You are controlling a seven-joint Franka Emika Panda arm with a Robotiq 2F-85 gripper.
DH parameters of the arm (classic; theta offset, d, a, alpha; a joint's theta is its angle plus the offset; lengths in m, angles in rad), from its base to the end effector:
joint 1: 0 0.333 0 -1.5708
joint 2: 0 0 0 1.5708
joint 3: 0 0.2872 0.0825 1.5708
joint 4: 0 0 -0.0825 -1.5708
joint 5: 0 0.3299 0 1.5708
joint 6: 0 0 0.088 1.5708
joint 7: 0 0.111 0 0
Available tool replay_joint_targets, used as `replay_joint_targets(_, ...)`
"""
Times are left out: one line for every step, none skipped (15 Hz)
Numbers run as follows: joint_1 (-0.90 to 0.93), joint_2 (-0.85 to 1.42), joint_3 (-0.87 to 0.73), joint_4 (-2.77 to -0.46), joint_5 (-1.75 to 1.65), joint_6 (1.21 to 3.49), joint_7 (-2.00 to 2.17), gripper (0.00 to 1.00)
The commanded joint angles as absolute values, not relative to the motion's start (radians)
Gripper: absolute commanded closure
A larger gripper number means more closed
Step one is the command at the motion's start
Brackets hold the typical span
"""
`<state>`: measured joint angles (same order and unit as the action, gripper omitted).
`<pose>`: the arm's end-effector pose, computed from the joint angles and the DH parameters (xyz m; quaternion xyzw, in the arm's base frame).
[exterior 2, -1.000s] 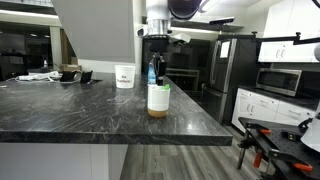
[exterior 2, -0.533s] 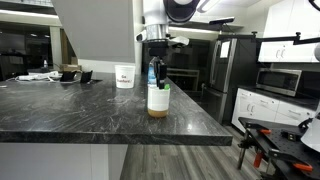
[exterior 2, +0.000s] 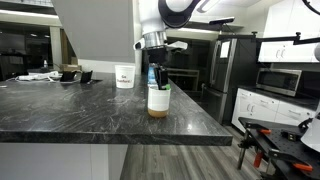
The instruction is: Pick the marker from the cup and put it on the table
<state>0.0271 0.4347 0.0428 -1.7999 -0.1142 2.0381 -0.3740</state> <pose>0.5705 0.0316 0.2948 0.9632 0.2476 -0.1023 0.0238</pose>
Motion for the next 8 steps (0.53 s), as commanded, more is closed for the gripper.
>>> replay_joint_targets(0.029, 0.464, 0.051, -1.758, -0.149, 1.972, -0.376, 0.53)
replay_joint_targets(0.030, 0.468, 0.050, -1.757, -0.156, 1.968, -0.374, 0.65)
replay_joint_targets(0.033, 0.470, 0.051, -1.758, -0.166, 1.968, -0.375, 0.78)
replay_joint_targets(0.035, 0.470, 0.052, -1.760, -0.176, 1.974, -0.375, 0.81)
replay_joint_targets(0.038, 0.470, 0.053, -1.763, -0.183, 1.978, -0.376, 0.89)
replay_joint_targets(0.039, 0.468, 0.056, -1.767, -0.188, 1.982, -0.378, 0.96)
replay_joint_targets(0.041, 0.464, 0.058, -1.771, -0.193, 1.986, -0.377, 1.00)
replay_joint_targets(0.042, 0.458, 0.061, -1.774, -0.197, 1.986, -0.376, 0.95)
